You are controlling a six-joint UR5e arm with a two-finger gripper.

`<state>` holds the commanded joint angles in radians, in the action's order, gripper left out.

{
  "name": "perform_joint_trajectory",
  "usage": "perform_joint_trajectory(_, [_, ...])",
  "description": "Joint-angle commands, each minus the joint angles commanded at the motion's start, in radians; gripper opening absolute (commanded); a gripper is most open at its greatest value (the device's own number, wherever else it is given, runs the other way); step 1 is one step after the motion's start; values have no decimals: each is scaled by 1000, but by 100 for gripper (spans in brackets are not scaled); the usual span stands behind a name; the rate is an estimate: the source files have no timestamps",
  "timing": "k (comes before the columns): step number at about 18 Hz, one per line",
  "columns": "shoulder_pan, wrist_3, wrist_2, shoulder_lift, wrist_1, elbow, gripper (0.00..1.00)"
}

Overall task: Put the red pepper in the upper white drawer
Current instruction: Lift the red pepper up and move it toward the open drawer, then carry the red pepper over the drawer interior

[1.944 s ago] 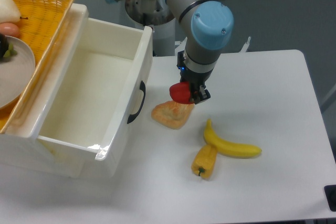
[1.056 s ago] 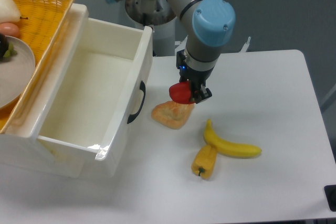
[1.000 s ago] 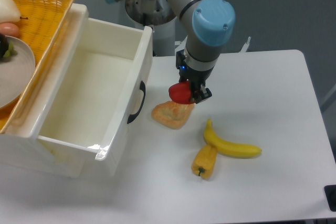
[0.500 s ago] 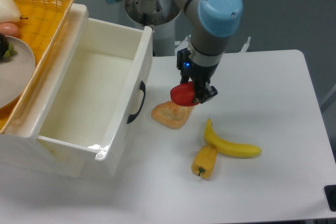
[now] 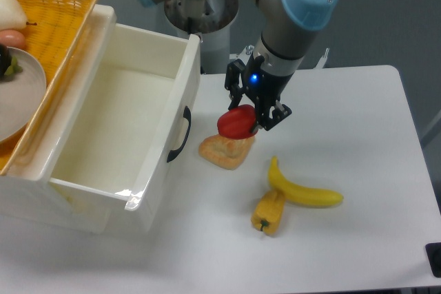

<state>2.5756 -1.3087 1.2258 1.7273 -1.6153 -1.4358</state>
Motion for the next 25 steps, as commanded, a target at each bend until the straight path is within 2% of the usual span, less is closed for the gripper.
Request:
perform_joint_trajectory(11, [14, 249, -198, -81, -3, -2, 41])
perform_joint_trajectory(14, [-3, 304, -207, -98, -6, -12, 41])
perform_joint_trajectory(20, [-47, 302, -187, -132, -9, -35, 41])
perform_joint_trajectory(25, [-77, 315, -164, -143, -46, -32, 41])
